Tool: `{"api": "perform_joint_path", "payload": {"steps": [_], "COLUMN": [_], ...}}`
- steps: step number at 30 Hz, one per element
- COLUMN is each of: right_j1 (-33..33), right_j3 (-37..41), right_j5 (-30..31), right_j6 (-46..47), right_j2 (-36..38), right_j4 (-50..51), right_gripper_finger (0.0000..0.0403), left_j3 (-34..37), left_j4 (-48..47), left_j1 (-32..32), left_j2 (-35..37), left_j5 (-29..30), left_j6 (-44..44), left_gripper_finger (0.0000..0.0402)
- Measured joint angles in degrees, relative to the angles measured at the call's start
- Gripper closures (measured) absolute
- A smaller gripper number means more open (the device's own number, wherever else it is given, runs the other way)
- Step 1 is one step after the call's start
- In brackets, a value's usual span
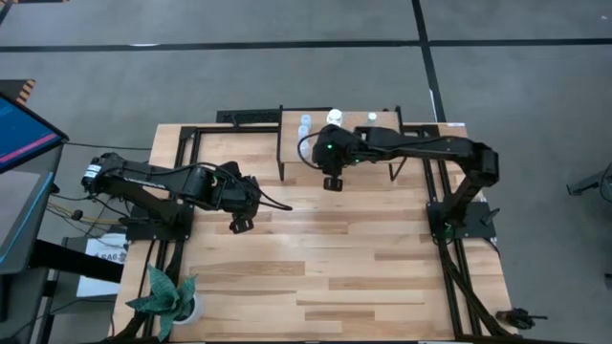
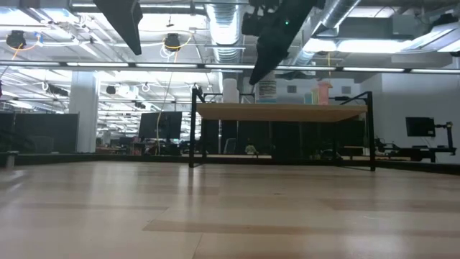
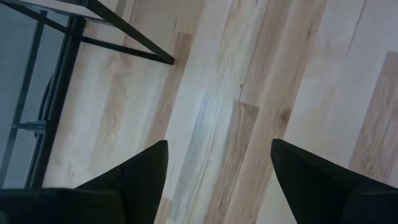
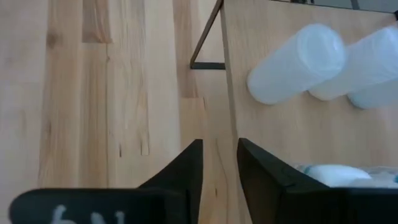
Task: Pick and place medicine bottles onto shelf by color
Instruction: Put the white big pill bottle on the shelf
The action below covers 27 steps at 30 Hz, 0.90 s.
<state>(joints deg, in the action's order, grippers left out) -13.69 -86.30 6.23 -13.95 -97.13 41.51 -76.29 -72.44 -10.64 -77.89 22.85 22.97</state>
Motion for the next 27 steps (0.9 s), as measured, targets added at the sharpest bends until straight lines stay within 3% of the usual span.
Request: {"api": "perform_joint_path", "payload": {"steps": [5, 11, 27], "right_j1": [-0.7, -1.2, -2.2], "right_j3": [0.0, -0.1, -0.1], "right_j5": [0.6, 5.8, 5.9], "right_j6": [0.0, -0.1, 0.0], "right_j2": [-0.7, 0.2, 0.4], "right_j4": [0.3, 0.7, 5.0], "right_gripper_finger": [0.0296, 0.0302, 0.0302], "left_j3": [0.0, 0.0, 0.0], "left_j4": [0.0, 0.0, 0.0], "left_j1": [0.0, 0.0, 0.0], "left_j2": [0.0, 0.0, 0.0], "left_j5": [0.0, 0.0, 0.0], "left_j6": [0.0, -0.1, -0.1], "left_gripper_finger": [0.0129, 0.0129, 0.0129]}}
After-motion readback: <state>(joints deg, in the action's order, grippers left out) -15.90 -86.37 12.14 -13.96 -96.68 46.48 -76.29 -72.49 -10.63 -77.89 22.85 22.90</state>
